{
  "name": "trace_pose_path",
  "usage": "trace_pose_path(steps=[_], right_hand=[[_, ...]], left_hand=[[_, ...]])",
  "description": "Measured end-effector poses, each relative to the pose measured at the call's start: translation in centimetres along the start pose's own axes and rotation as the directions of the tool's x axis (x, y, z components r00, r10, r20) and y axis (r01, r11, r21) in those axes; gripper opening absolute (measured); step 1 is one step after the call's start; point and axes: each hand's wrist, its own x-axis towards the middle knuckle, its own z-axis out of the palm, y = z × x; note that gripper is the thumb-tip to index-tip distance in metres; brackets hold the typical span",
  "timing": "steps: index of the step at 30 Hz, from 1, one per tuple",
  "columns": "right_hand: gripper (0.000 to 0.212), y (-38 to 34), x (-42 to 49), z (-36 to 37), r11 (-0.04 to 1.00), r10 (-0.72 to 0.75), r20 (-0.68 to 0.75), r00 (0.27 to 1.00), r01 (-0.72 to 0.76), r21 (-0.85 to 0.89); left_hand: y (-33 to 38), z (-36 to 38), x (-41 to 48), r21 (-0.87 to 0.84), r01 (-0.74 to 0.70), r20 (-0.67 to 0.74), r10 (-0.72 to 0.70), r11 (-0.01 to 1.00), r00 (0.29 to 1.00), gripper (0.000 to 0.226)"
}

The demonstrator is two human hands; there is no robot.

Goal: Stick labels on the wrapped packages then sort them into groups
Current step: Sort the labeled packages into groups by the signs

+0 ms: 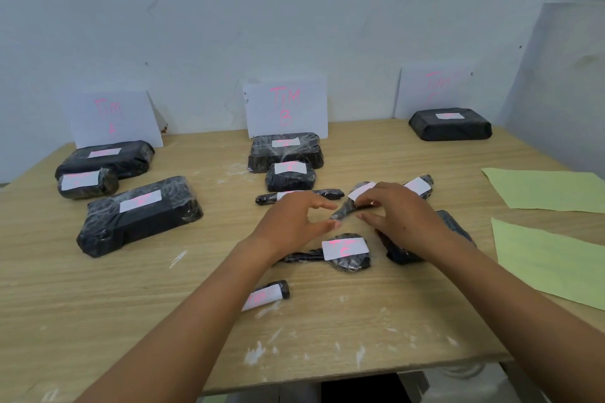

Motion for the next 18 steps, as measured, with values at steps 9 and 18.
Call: trace_pose_path(steps=[9,18], right_hand=[[0.022,8.0,-0.5,-3.6,0.982,0.189,-0.067,0.98,-0.187,0.034],[0.042,11.7,0.7,-3.6,0.993,0.118,0.056,0.991,-0.12,0.023]], left_hand=[[5.3,4.2,5.3,0.127,-0.016,-0.048,0.022,0.992,0.999,0.038],[7.3,8.7,10.4,0.45,0.006,0.023,-0.018,0.893,1.0,0.053]])
